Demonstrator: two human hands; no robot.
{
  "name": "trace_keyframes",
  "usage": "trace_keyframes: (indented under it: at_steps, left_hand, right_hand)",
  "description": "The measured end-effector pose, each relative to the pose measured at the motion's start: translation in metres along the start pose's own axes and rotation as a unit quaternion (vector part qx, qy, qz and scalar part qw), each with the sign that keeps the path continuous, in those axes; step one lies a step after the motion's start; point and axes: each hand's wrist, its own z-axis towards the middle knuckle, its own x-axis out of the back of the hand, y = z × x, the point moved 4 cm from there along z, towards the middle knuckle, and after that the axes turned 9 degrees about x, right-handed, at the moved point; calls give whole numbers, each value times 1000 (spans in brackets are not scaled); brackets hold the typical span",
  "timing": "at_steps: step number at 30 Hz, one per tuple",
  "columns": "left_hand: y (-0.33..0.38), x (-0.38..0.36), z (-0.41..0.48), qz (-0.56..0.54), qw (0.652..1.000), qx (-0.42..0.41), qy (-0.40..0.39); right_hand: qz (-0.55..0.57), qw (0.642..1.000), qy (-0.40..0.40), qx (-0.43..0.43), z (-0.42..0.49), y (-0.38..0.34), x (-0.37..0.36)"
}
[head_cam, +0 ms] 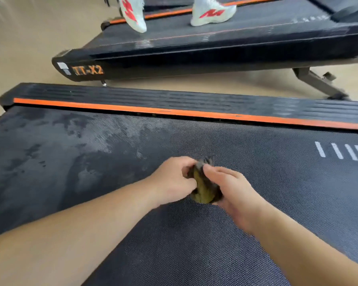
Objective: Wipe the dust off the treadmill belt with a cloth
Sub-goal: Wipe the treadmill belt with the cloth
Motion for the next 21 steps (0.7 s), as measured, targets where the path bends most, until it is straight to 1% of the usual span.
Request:
trace_keyframes:
  at_steps: [2, 4, 6, 7, 9, 10, 12, 15, 17, 19, 20, 21]
  left_hand:
    - [-11, 9, -28, -35, 999, 25, 23]
    - [-30, 18, -53, -75, 994, 75, 22]
    - [-52, 21, -75, -167, 977, 135, -11]
    - [-63, 21, -86, -207, 965, 157, -31]
    - [-86, 20, -101, -233, 954, 179, -55]
    - [-97, 22, -109, -241, 952, 180, -49]
    - [-117, 31, -123, -278, 943, 185, 2]
    - [-148, 51, -139, -362, 907, 201, 76]
    - [-163, 70, -150, -387, 892, 204, 112]
    - [-171, 95, -159, -378, 893, 191, 152]
    - [-171, 109, -163, -349, 903, 180, 176]
    - [-170, 122, -168, -306, 916, 162, 200]
  right_hand:
    - [43, 999, -32, -9, -25, 6, -10]
    - [28, 999, -24, -6, -45, 16, -22]
    - [15, 1000, -12, -13, -59, 25, -39]
    - [9, 1000, -24, -16, -66, 29, -50]
    - [-27, 997, -65, -10, -73, 34, -71]
    - [-40, 996, -85, -10, -75, 35, -83]
    - [-49, 994, -97, -14, -79, 37, -102]
    - [-70, 996, -46, -34, -78, 48, -118]
    - [-84, 995, -20, -43, -75, 54, -129]
    - [-97, 995, 4, -33, -73, 55, -139]
    - [-123, 992, 11, -17, -73, 56, -144]
    - [-183, 983, 10, 12, -74, 54, -149]
